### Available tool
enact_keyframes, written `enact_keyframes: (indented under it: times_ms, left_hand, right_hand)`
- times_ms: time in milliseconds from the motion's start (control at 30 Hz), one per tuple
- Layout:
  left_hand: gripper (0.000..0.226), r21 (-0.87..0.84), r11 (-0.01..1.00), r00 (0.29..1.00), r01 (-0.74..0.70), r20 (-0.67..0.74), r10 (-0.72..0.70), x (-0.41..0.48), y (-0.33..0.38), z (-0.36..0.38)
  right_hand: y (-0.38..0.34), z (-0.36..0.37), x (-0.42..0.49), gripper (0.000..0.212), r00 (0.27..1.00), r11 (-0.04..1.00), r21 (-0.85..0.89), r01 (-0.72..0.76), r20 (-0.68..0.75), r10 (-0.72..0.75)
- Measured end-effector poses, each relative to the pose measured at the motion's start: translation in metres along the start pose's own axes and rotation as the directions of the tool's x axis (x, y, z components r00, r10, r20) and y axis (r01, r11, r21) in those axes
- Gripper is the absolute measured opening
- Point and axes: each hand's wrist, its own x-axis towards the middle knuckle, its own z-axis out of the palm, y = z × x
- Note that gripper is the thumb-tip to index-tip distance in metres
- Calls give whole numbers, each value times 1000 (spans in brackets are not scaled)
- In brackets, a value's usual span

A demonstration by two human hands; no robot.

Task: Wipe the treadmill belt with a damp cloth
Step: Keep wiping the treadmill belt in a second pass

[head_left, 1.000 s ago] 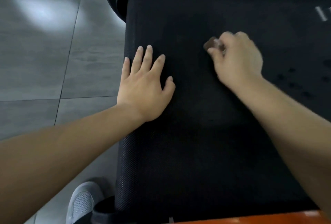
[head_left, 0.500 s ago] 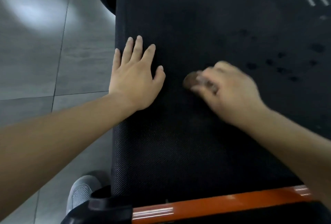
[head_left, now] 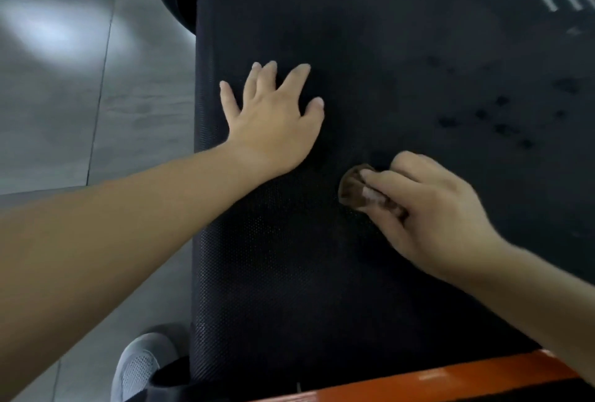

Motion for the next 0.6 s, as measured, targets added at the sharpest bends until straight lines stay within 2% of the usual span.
enact_keyframes:
  times_ms: [33,67,133,167,200,233,300,333,367,400,433,467,500,533,600]
  left_hand:
    - [58,11,999,999,42,26,-42,4,3,2]
    - [59,40,997,997,64,35,-66,7,5,5]
    - [60,109,993,999,52,-5,-52,7,6,11]
    - [61,134,990,999,39,-34,-35,5,6,13]
    - [61,152,988,998,28,-53,-20,4,6,16]
    - [62,168,986,998,21,-63,-10,4,7,18]
    - [63,199,980,997,19,-79,-3,3,7,21]
    - [63,205,979,997,16,-84,1,3,7,22]
    - [63,202,979,996,12,-87,5,4,8,23]
    - [63,198,980,996,12,-92,7,4,8,23]
    - [63,198,980,995,12,-100,8,4,9,24]
    - [63,201,980,994,11,-111,12,4,9,25]
    - [62,201,979,993,10,-118,14,4,9,25]
    - [62,202,979,992,13,-123,12,4,9,26]
    - [62,213,977,992,20,-128,7,4,9,26]
  right_hand:
    - [9,-6,6,28,999,999,-2,32,27,-32]
    - [27,-13,22,27,1000,997,-74,-11,-5,11]
    - [69,-24,62,25,950,938,-165,-304,-127,285]
    - [79,-23,73,25,910,901,-157,-404,-165,379]
    - [79,-18,75,25,904,898,-145,-416,-170,392]
    - [66,-10,71,25,943,933,-163,-320,-145,298]
    - [48,0,60,24,997,993,-85,-81,4,82]
    - [53,-5,63,23,998,996,-73,-57,31,59]
    - [66,-13,76,22,990,983,-116,-139,8,141]
    - [80,-18,90,21,959,949,-139,-283,-62,277]
    - [90,-19,101,22,908,901,-125,-415,-127,400]
    - [93,-15,105,24,873,874,-106,-474,-181,452]
    - [84,-6,102,25,888,890,-119,-439,-206,411]
    - [68,4,96,26,931,932,-122,-341,-183,317]
    - [57,10,88,26,980,979,-72,-191,-67,186]
